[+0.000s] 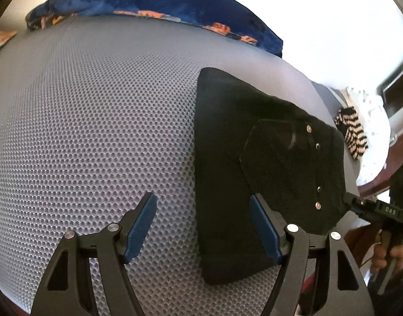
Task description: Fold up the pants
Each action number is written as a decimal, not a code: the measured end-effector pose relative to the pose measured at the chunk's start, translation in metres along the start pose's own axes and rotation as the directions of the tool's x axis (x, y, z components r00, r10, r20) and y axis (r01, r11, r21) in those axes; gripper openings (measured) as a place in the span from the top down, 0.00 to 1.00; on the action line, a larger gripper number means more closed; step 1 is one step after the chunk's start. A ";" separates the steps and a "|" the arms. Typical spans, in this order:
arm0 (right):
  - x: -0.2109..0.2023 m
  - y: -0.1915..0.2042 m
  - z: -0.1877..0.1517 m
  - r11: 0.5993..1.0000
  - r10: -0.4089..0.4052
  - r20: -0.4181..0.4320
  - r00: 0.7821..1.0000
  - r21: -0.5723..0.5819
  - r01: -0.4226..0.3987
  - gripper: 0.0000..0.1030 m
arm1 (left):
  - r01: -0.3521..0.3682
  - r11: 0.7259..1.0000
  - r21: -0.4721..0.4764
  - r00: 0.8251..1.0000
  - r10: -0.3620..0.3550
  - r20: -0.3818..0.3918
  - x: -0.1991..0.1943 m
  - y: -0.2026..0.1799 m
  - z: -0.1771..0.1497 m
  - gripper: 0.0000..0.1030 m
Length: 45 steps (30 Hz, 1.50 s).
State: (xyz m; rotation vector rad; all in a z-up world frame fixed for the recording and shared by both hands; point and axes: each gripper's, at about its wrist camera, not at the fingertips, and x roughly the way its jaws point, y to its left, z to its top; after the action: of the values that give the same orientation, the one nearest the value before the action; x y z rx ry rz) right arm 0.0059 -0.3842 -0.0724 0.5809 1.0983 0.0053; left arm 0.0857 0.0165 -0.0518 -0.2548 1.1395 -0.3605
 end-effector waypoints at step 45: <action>0.073 -0.027 0.068 0.902 0.420 -0.224 0.880 -0.007 -0.432 0.66 | 0.202 0.979 -0.024 0.971 -0.204 -0.122 0.085 -0.049 0.067 0.41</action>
State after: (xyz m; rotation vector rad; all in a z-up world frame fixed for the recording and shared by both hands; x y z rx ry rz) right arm 0.0892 -0.4165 -0.1233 0.7752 1.1573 0.4950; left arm 0.1706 -0.0617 -0.0774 -0.3648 1.2415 -0.5572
